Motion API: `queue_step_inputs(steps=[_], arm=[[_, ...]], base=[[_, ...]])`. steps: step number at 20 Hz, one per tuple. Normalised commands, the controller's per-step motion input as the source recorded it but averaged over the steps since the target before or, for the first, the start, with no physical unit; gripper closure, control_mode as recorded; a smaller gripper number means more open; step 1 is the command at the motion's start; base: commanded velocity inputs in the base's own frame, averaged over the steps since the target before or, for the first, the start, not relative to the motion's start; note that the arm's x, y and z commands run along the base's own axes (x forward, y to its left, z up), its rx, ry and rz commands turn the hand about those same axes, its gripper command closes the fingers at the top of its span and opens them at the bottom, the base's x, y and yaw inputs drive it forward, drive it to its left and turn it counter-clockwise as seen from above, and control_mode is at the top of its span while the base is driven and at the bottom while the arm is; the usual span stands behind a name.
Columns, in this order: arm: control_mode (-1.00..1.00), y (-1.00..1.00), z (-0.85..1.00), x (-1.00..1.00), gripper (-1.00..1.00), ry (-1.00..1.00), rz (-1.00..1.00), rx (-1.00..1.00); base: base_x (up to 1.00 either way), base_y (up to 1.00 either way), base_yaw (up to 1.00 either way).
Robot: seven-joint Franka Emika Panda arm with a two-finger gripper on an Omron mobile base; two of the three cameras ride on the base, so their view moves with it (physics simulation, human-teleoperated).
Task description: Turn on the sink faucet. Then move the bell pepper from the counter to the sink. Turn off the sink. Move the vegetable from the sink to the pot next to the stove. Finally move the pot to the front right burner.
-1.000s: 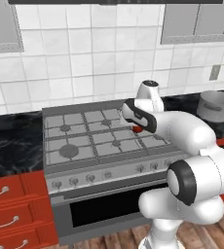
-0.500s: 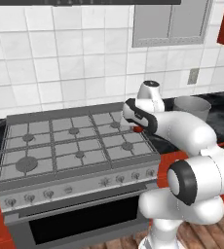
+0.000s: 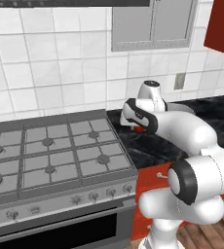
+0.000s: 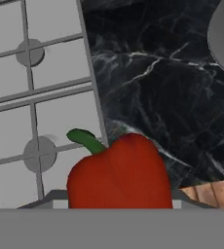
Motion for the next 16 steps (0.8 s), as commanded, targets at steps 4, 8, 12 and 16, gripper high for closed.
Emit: queue_step_inputs(steps=[4, 8, 12, 16], arm=[[1.0, 0.0, 0.0, 0.0, 1.0, 0.0, 0.0, 0.0], [1.0, 0.0, 0.0, 0.0, 1.0, 0.0, 0.0, 0.0], [1.0, 0.0, 0.0, 0.0, 1.0, 0.0, 0.0, 0.0], [1.0, 0.0, 0.0, 0.0, 1.0, 0.0, 0.0, 0.0]], base=[[0.42, -0.29, 0.0], [0.31, -0.23, 0.0], [0.46, -0.13, 0.0], [0.52, -0.03, 0.0]])
